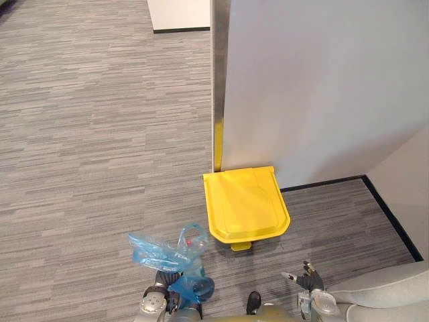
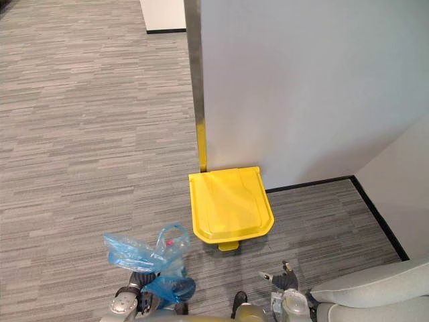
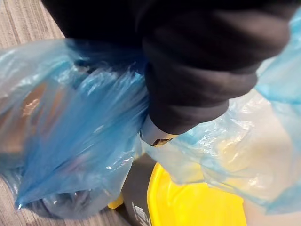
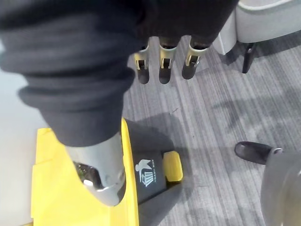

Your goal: Gather rubbish on tea table into small bin, then transfer packed bag to large trash can.

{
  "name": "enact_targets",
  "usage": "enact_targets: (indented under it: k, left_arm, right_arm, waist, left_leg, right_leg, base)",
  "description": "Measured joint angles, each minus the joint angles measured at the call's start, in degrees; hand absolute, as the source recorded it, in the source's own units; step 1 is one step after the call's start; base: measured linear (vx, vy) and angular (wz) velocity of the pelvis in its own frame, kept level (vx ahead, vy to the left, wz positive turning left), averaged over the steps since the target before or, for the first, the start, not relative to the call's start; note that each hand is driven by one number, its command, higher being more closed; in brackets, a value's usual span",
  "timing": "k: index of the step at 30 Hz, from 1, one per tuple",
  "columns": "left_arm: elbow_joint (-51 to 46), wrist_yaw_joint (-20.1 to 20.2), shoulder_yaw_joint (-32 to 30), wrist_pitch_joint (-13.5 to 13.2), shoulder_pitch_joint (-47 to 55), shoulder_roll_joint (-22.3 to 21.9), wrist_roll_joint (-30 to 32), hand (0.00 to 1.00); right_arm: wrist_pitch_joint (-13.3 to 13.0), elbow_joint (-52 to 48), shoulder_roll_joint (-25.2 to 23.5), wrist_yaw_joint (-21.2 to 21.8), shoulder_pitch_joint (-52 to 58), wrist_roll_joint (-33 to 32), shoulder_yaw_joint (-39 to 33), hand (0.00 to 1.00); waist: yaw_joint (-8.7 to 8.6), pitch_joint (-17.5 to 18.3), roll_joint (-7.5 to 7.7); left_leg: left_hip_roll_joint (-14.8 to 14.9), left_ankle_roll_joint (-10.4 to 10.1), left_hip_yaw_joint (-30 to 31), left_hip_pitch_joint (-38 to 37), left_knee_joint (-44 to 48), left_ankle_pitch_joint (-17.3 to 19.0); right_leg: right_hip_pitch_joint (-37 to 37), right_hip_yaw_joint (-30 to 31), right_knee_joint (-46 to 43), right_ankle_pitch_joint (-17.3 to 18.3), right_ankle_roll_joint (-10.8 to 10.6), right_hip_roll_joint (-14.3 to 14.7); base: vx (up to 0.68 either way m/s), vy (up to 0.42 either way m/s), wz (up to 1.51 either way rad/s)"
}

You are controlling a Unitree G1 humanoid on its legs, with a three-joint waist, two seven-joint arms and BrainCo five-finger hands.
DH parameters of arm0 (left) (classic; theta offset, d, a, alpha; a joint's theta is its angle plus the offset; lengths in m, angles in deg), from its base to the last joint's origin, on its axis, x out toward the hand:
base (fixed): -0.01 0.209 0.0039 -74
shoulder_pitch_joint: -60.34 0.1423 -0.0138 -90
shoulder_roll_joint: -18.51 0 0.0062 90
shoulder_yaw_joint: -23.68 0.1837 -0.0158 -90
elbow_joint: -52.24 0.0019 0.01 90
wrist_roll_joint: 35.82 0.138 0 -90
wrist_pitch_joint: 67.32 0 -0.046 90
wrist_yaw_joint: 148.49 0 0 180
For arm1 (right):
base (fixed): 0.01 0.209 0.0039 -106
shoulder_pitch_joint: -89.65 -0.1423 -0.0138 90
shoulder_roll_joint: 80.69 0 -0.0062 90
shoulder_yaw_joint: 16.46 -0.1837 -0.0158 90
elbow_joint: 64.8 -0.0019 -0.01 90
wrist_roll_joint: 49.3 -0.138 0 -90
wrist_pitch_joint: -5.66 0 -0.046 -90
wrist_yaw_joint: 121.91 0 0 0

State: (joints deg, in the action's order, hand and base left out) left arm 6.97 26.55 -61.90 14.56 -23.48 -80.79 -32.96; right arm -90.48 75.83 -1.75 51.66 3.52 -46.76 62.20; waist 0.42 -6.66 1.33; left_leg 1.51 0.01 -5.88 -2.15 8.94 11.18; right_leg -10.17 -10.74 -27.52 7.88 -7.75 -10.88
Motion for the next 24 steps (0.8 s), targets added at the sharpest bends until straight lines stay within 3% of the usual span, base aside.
enact_targets:
  k: [2, 3, 5, 8, 9, 10, 13, 15, 17, 24]
  left_arm:
    - [-1.2, -0.1, 0.0, 0.1, 0.0, 0.5, 0.0, 1.00]
    - [-2.1, -0.2, -0.3, 0.2, 0.0, 0.7, 0.0, 1.00]
    - [-3.9, -0.3, -0.7, 0.3, -0.8, 1.8, 0.0, 1.00]
    - [-5.2, -0.3, -1.6, 0.2, -2.8, 1.8, 0.0, 1.00]
    - [-7.3, -0.5, -2.4, 0.1, -3.1, 1.8, 0.0, 1.00]
    - [-7.7, -0.5, -2.6, 0.1, -3.4, 1.8, 0.0, 1.00]
    - [-8.8, -0.5, -2.8, 0.1, -3.8, 0.8, 0.0, 1.00]
    - [-8.9, -0.4, -2.8, 0.0, -4.3, 0.5, 0.0, 1.00]
    - [-8.9, -0.3, -2.8, 0.0, -5.0, -0.4, 0.0, 1.00]
    - [-11.0, -0.3, -2.8, 0.0, -3.8, -1.7, 0.0, 1.00]
  right_arm:
    - [0.1, 0.0, -0.5, 0.0, 0.6, -0.5, 0.1, 0.00]
    - [0.2, -0.3, -0.8, 0.1, 0.6, -1.0, 0.0, 0.00]
    - [0.2, -2.0, -1.3, -0.1, 0.9, -2.1, -0.5, 0.00]
    - [0.2, -2.8, -1.5, -1.0, 1.3, -3.3, -3.4, 0.00]
    - [0.2, -3.6, -1.7, -1.2, 1.1, -4.2, -4.9, 0.00]
    - [0.2, -4.7, -1.7, -1.2, 0.8, -4.4, -5.2, 0.00]
    - [0.1, -8.4, -1.7, -1.2, 0.3, -5.8, -8.4, 0.00]
    - [0.0, -9.8, -1.7, -1.2, 0.1, -7.3, -8.9, 0.00]
    - [0.0, -11.0, -1.8, -1.3, -0.6, -9.0, -9.8, 0.00]
    - [0.0, -11.5, -3.1, -2.3, 0.1, -10.4, -10.6, 0.00]
  waist:
    - [-0.63, -1.0, -0.42]
    - [-0.56, -1.2, -0.40]
    - [-1.08, -1.5, -0.26]
    - [-1.29, -1.9, 0.28]
    - [-0.61, -2.3, 1.12]
    - [-0.32, -2.9, 0.60]
    - [-0.19, -3.8, -1.19]
    - [-0.58, -3.8, -1.17]
    - [-0.86, -3.7, -0.96]
    - [-1.11, -3.0, -0.19]
  left_leg:
    - [-0.3, 1.2, 1.4, -2.6, 2.0, 1.9]
    - [0.4, 1.3, 1.6, -3.3, 3.2, 3.4]
    - [1.9, 1.3, 2.4, -4.5, 6.3, 6.4]
    - [2.1, 0.2, 3.2, -5.3, 7.3, 7.7]
    - [2.5, -1.9, 1.8, -6.0, 8.7, 8.9]
    - [2.9, -2.6, 1.2, -6.1, 9.5, 9.3]
    - [4.2, -3.0, -1.2, -8.6, 10.8, 9.2]
    - [4.6, -3.2, -2.0, -9.7, 10.4, 9.0]
    - [4.6, -4.9, -2.4, -10.4, 8.5, 8.0]
    - [4.7, -5.1, -5.4, -10.6, 6.2, 7.9]
  right_leg:
    - [-6.0, 1.4, -13.4, 1.1, -2.1, -1.3]
    - [-7.2, 1.6, -13.7, 3.5, -0.1, 0.0]
    - [-10.4, 0.9, -8.5, 3.8, 1.7, 3.2]
    - [-8.7, -0.1, 2.9, 0.4, 3.7, 5.1]
    - [-4.9, 0.7, 7.6, -7.4, 6.6, 5.6]
    - [-5.1, 0.5, 6.3, -7.8, 7.4, 5.8]
    - [-5.2, 0.9, -0.5, -2.5, 8.4, 5.8]
    - [-5.0, 0.6, -2.6, -1.1, 8.5, 5.8]
    - [-5.0, 0.5, -1.8, -0.9, 8.3, 5.8]
    - [-4.8, 1.5, 2.2, -2.0, 7.6, 7.1]
  base:
    - [0.16, 0.067, 0.18]
    - [0.24, 0.041, 0.12]
    - [0.23, 0.001, 0.22]
    - [0.23, -0.053, 0.34]
    - [0.34, -0.068, 0.10]
    - [0.30, -0.051, -0.08]
    - [0.26, -0.079, -0.02]
    - [0.21, -0.073, 0.06]
    - [0.15, -0.037, 0.00]
    - [0.03, 0.021, -0.11]
